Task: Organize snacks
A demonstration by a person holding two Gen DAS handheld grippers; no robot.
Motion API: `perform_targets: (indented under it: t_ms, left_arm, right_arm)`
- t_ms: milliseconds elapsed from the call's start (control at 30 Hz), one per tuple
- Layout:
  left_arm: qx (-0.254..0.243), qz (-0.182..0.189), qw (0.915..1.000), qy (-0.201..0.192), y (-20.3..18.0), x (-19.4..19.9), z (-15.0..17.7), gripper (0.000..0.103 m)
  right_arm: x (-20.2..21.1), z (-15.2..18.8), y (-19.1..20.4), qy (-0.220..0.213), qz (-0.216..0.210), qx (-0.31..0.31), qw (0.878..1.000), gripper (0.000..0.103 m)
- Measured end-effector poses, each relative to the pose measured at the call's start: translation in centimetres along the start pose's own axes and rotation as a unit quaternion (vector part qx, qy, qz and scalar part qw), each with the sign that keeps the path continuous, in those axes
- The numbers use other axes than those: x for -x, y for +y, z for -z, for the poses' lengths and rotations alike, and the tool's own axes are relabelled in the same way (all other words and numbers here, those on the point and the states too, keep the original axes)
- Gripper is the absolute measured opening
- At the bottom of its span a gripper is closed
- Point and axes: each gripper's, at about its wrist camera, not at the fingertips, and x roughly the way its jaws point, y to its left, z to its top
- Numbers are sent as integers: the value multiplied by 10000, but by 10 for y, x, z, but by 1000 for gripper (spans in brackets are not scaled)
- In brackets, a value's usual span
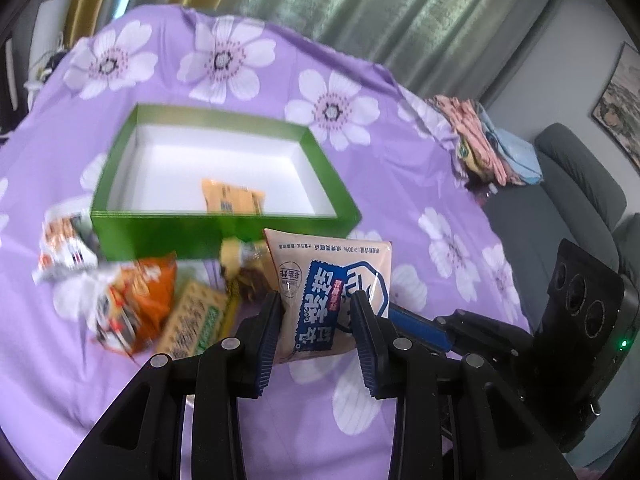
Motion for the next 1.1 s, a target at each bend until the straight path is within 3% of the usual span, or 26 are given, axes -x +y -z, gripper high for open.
perform_targets:
  t_ms: [567, 1100]
  left_arm:
    - [-60, -216, 9989, -408, 33, -8, -62, 35]
    - [168, -461, 9986, -187, 68, -60, -94, 35]
  right_arm:
    - [-38, -62, -7, -349, -80, 212, 9991, 14]
    - [-97, -86, -27, -34, 16, 167, 9999, 18]
